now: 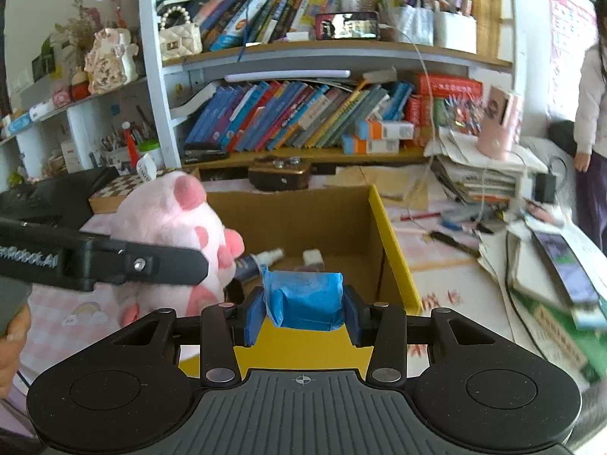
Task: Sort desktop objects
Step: 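Carry the pink pig and blue object together toward the yellow box, then open the left tool inside the box while the right tool releases the blue object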
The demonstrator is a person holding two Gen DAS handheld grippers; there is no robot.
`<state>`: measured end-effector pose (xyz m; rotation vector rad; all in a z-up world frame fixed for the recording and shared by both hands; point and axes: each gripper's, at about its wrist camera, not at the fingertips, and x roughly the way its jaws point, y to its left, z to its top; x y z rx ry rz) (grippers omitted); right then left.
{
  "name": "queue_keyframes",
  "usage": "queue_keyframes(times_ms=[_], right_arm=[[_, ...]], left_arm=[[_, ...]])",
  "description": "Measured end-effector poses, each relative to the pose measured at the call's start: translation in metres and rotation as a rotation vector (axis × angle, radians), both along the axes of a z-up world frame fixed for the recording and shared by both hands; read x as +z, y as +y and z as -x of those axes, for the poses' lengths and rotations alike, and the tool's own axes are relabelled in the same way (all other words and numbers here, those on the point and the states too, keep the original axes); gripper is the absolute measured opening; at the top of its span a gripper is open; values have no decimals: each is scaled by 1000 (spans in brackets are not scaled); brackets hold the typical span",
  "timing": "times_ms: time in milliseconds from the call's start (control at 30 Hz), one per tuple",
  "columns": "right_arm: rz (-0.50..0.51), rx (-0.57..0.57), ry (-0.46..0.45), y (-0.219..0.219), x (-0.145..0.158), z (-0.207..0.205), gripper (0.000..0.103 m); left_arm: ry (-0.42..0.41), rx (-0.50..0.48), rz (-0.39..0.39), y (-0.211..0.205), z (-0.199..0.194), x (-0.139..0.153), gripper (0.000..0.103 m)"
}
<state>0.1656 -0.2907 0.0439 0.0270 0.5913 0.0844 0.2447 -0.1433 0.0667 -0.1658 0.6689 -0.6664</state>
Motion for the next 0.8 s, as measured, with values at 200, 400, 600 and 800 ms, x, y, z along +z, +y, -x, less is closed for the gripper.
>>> queue_keyframes(times_ms=[200, 400, 600, 800], right_arm=[[41, 39, 24, 2, -12, -49, 42], [168, 109, 116, 5, -33, -99, 42], [293, 194, 229, 15, -55, -133, 42], [326, 249, 312, 19, -63, -148, 42]], left_arm=[[-1, 9, -113, -14, -45, -13, 69], [0, -11, -263, -28, -86, -28, 69], [48, -11, -354, -41, -116, -47, 71], [43, -10, -403, -51, -123, -49, 73]])
